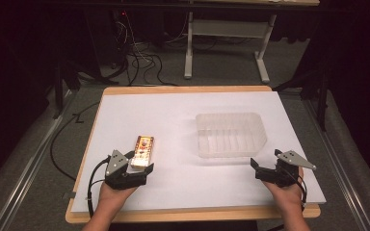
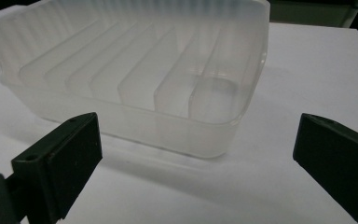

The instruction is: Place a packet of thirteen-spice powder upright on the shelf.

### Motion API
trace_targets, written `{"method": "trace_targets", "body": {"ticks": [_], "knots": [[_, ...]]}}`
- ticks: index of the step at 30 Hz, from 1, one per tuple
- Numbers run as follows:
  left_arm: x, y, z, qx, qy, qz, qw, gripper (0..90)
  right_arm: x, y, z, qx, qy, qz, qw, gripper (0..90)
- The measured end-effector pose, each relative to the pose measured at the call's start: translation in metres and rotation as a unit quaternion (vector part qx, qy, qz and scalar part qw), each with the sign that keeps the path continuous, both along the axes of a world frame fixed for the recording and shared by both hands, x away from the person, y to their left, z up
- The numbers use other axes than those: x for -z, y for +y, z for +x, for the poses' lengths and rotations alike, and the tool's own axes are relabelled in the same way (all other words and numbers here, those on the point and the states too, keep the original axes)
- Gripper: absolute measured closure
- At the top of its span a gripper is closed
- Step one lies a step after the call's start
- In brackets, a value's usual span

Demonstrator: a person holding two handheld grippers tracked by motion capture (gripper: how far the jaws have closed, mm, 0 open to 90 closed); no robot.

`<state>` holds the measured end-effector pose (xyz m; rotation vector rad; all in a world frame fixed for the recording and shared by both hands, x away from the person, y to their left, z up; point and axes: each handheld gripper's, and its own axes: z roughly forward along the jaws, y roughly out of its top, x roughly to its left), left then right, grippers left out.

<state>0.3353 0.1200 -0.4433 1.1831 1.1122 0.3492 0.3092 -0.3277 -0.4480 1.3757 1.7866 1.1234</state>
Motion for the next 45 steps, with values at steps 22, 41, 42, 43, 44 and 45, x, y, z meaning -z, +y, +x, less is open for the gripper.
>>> {"method": "trace_targets", "body": {"ticks": [22, 41, 42, 43, 44, 45], "knots": [[0.017, -0.005, 0.013, -0.062, 0.027, 0.047, 0.9966, 13.5, 0.004, -0.008, -0.001, -0.014, 0.009, -0.005, 0.9999, 1.9], [0.050, -0.016, 0.052, -0.094, 0.134, 0.137, 0.9770, 20.3, 0.007, -0.014, 0.002, -0.014, 0.024, -0.015, 0.9995, 4.1], [0.049, -0.015, 0.052, -0.095, 0.137, 0.136, 0.9766, 22.3, 0.007, -0.013, 0.001, -0.013, 0.025, -0.014, 0.9995, 4.1], [0.049, -0.014, 0.052, -0.096, 0.138, 0.135, 0.9764, 23.8, 0.007, -0.013, 0.001, -0.013, 0.026, -0.014, 0.9995, 4.3], [0.048, -0.013, 0.051, -0.099, 0.140, 0.134, 0.9761, 29.1, 0.007, -0.012, 0.002, -0.014, 0.027, -0.014, 0.9994, 4.5], [0.048, -0.010, 0.048, -0.101, 0.140, 0.134, 0.9759, 29.1, 0.007, -0.012, 0.002, -0.014, 0.027, -0.014, 0.9994, 4.5]]}}
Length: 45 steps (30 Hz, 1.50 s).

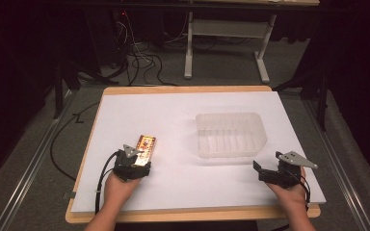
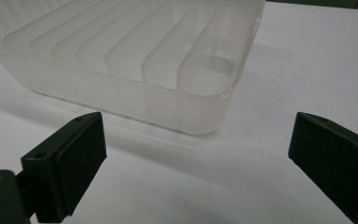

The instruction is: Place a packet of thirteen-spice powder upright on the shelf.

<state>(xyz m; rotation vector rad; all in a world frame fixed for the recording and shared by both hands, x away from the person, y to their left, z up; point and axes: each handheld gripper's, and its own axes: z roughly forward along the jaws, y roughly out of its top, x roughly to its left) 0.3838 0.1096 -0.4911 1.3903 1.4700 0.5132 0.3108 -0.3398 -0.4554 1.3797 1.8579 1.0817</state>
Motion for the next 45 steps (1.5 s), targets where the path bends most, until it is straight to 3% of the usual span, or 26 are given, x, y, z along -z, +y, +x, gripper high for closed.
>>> {"method": "trace_targets", "body": {"ticks": [7, 14, 16, 18, 20, 23, 28, 31, 37, 45], "knots": [[-0.005, 0.012, -0.032, 0.003, 0.028, 0.010, 0.9995, 31.6, 0.000, 0.001, -0.004, -0.004, 0.001, 0.007, 1.0000, 5.3], [-0.006, 0.015, -0.059, 0.009, 0.042, 0.020, 0.9989, 31.8, 0.000, 0.000, -0.005, -0.009, 0.005, 0.010, 0.9999, 6.2], [-0.007, 0.015, -0.060, 0.011, 0.050, 0.023, 0.9984, 31.6, -0.001, -0.001, -0.005, -0.010, 0.003, 0.011, 0.9999, 6.5], [-0.010, 0.015, -0.057, 0.021, 0.071, 0.030, 0.9968, 31.0, -0.002, -0.001, -0.006, -0.008, 0.001, 0.015, 0.9999, 6.8], [-0.014, 0.015, -0.052, 0.026, 0.090, 0.033, 0.9951, 18.2, -0.001, -0.003, -0.006, -0.010, 0.003, 0.014, 0.9998, 7.7], [-0.022, 0.013, -0.044, 0.033, 0.100, 0.047, 0.9933, 15.4, 0.000, -0.004, -0.005, -0.011, 0.008, 0.019, 0.9997, 8.3], [-0.027, 0.007, -0.027, 0.045, 0.140, 0.090, 0.9851, 10.4, 0.001, -0.008, -0.004, -0.016, 0.008, 0.025, 0.9995, 9.0], [-0.026, 0.005, -0.017, 0.040, 0.176, 0.094, 0.9792, 9.3, 0.001, -0.007, -0.004, -0.018, 0.005, 0.026, 0.9995, 9.2], [-0.022, -0.005, -0.007, 0.061, 0.230, 0.129, 0.9627, 9.1, 0.000, -0.006, -0.004, -0.018, 0.007, 0.025, 0.9995, 9.4], [-0.016, -0.016, 0.002, 0.082, 0.267, 0.167, 0.9455, 15.5, 0.001, -0.006, -0.004, -0.022, 0.009, 0.027, 0.9994, 9.6]]}}
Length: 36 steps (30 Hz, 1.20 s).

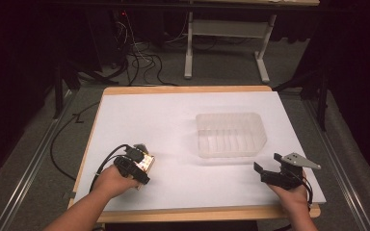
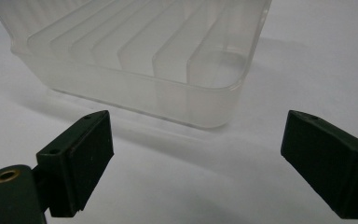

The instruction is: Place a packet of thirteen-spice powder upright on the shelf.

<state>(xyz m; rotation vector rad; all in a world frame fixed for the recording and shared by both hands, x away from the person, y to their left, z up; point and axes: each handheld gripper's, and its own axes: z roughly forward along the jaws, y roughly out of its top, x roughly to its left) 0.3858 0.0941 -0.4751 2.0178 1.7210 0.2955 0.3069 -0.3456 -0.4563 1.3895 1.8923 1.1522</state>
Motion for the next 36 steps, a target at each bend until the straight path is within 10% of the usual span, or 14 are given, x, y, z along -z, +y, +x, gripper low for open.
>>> {"method": "trace_targets", "body": {"ticks": [4, 5, 10, 30, 36], "knots": [[0.001, -0.001, 0.003, -0.001, 0.009, 0.000, 1.0000, 16.2, -0.006, 0.002, -0.005, -0.014, -0.028, -0.002, 0.9995, 7.8], [0.000, -0.001, 0.003, -0.001, 0.009, -0.003, 1.0000, 17.8, -0.015, 0.004, -0.013, -0.028, -0.079, 0.011, 0.9965, 8.0], [-0.002, -0.001, 0.001, 0.002, 0.005, -0.011, 0.9999, 26.0, -0.030, 0.010, -0.029, -0.038, -0.167, 0.015, 0.9852, 9.5], [-0.006, 0.003, -0.028, 0.009, -0.064, -0.067, 0.9956, 32.3, -0.026, 0.020, -0.027, -0.048, -0.154, 0.005, 0.9868, 8.4], [-0.015, -0.002, -0.031, 0.014, -0.110, -0.098, 0.9889, 32.5, -0.026, 0.021, -0.026, -0.047, -0.152, 0.005, 0.9872, 8.6]]}}
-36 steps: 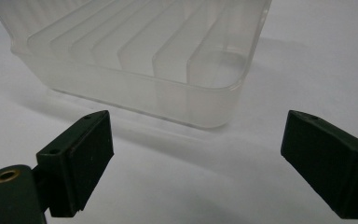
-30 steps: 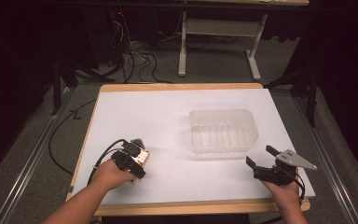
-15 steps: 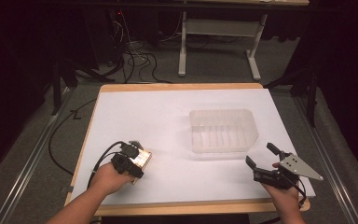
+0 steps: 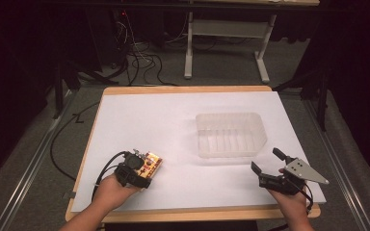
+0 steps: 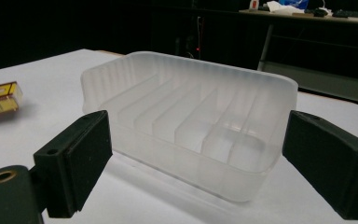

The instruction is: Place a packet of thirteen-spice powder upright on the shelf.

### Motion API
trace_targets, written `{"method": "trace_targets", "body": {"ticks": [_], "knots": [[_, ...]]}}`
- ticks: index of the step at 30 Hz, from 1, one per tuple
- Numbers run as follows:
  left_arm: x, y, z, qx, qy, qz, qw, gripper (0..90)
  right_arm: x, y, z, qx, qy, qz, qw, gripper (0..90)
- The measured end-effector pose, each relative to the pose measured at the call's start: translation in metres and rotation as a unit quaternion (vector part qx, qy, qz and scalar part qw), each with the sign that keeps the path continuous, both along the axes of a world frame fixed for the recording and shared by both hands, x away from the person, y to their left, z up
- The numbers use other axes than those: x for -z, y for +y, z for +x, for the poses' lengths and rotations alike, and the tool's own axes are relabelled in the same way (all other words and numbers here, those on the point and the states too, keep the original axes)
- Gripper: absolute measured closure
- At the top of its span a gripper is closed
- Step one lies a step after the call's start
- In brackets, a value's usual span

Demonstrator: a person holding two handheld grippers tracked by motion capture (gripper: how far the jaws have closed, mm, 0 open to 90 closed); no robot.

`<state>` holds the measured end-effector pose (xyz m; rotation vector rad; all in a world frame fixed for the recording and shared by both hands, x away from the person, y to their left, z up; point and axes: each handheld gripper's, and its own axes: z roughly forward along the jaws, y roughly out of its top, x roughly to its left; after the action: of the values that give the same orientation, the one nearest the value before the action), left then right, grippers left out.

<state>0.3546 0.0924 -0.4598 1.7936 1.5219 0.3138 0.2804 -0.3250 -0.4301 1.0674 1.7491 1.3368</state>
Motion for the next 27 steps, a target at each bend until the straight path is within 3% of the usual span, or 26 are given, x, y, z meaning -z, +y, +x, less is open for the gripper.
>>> {"method": "trace_targets", "body": {"ticks": [4, 8, 11, 12, 13, 15, 18, 21, 22, 23, 24, 25, 26, 27], "knots": [[-0.004, -0.002, -0.002, 0.006, -0.026, -0.032, 0.9991, 32.5, 0.002, -0.001, 0.001, 0.004, 0.007, 0.004, 1.0000, 8.3], [-0.008, -0.007, -0.004, 0.016, -0.058, -0.050, 0.9970, 32.4, 0.003, -0.002, 0.004, 0.001, 0.018, 0.005, 0.9998, 8.7], [-0.011, -0.012, -0.006, 0.024, -0.086, -0.063, 0.9940, 32.4, 0.004, -0.001, 0.006, -0.003, 0.030, 0.008, 0.9995, 9.2], [-0.012, -0.014, -0.006, 0.026, -0.100, -0.075, 0.9918, 32.4, 0.004, 0.001, 0.007, -0.006, 0.036, 0.009, 0.9993, 9.3], [-0.012, -0.014, -0.006, 0.026, -0.100, -0.075, 0.9918, 32.4, 0.005, 0.003, 0.008, -0.007, 0.039, 0.012, 0.9991, 9.5], [-0.014, -0.015, -0.005, 0.023, -0.117, -0.090, 0.9888, 32.5, 0.006, 0.004, 0.010, -0.009, 0.042, 0.017, 0.9989, 9.8], [-0.019, -0.021, -0.005, 0.010, -0.127, -0.134, 0.9828, 32.5, 0.008, 0.020, 0.016, -0.023, 0.057, 0.017, 0.9979, 10.2], [-0.024, -0.028, -0.009, 0.010, -0.145, -0.168, 0.9750, 32.5, 0.007, 0.029, 0.017, -0.033, 0.058, 0.010, 0.9977, 10.9], [-0.025, -0.031, -0.009, 0.022, -0.157, -0.187, 0.9695, 32.5, 0.006, 0.033, 0.017, -0.037, 0.060, 0.008, 0.9975, 11.3], [-0.026, -0.032, -0.012, 0.012, -0.153, -0.186, 0.9705, 32.5, 0.005, 0.036, 0.017, -0.041, 0.060, 0.007, 0.9973, 11.3], [-0.025, -0.026, -0.016, 0.060, -0.142, -0.143, 0.9777, 32.5, 0.003, 0.042, 0.019, -0.047, 0.064, 0.010, 0.9968, 12.0], [-0.025, -0.028, -0.018, 0.063, -0.149, -0.138, 0.9771, 32.5, 0.003, 0.042, 0.019, -0.047, 0.064, 0.010, 0.9968, 12.0], [-0.025, -0.033, -0.019, 0.051, -0.161, -0.156, 0.9733, 32.5, -0.001, 0.048, 0.021, -0.049, 0.065, 0.009, 0.9966, 13.0], [-0.025, -0.029, -0.021, 0.085, -0.155, -0.123, 0.9767, 32.5, -0.001, 0.048, 0.021, -0.049, 0.065, 0.009, 0.9966, 13.0]]}}
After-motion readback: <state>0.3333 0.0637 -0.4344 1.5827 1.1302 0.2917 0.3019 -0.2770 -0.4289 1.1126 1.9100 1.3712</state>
